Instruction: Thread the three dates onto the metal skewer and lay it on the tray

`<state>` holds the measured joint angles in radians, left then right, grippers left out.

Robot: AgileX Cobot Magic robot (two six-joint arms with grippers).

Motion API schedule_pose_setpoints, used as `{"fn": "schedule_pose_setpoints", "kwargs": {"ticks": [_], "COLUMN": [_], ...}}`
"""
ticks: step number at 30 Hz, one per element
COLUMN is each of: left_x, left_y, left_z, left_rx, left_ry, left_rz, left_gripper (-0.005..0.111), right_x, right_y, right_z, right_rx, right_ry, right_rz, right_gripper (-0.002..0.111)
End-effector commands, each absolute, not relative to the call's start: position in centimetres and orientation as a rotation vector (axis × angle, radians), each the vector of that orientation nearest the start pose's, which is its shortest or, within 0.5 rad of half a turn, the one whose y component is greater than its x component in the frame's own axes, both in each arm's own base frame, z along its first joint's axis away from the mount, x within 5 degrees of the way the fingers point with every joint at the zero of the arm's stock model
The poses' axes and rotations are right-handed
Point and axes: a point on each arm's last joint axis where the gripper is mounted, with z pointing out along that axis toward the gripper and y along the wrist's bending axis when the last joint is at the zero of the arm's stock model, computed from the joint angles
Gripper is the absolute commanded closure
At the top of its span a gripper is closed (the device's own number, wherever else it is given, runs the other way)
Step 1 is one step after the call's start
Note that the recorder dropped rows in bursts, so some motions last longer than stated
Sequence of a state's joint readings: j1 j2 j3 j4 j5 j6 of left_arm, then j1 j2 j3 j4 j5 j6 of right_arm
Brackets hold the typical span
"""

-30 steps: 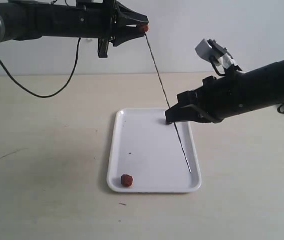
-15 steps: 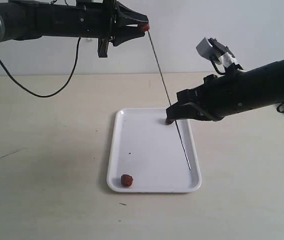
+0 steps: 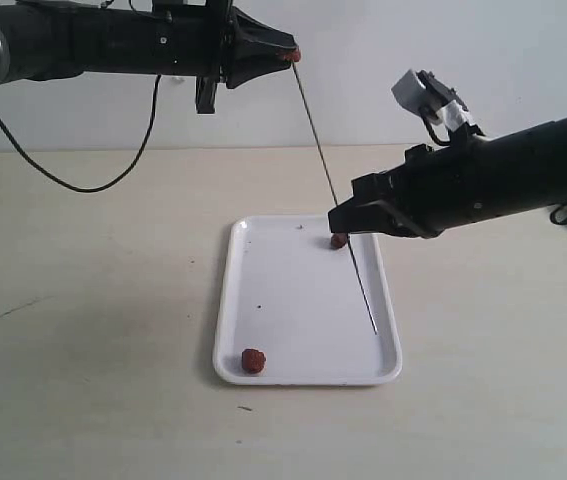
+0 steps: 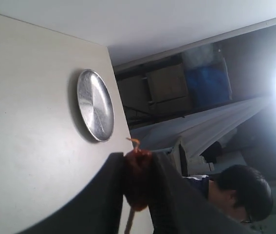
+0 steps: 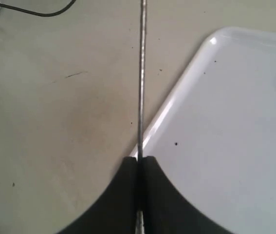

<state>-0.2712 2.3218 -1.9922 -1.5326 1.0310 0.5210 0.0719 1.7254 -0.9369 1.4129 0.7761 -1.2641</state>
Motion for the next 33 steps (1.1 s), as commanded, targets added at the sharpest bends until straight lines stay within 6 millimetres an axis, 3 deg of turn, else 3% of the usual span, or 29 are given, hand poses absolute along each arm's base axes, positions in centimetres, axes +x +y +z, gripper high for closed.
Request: {"fn": "schedule_pose_setpoints", "kwargs": {"ticks": [1,17,33], "left_x": [47.3,47.0,46.7], "left_y": [-21.2,-21.3,-21.3], "left_z": [25.4,25.4,25.4], "left_rx": [0.094,0.154,0.236], "left_ry": [2.122,2.119,2.103], "left_rz": [-1.783,-1.805,-1.785], "left_gripper": [0.085,0.085,0.085], "right_x": [33.1,37.3,40.0], "right_y": [8.8,9.2,9.2], "right_z": [21.0,21.6,25.2], "right_rx": [-0.342,-0.304,-0.263], "right_ry": [2.266,2.212,2.078], "right_rz": [0.984,1.007,0.970], "right_gripper": [0.108,0.108,0.108]}}
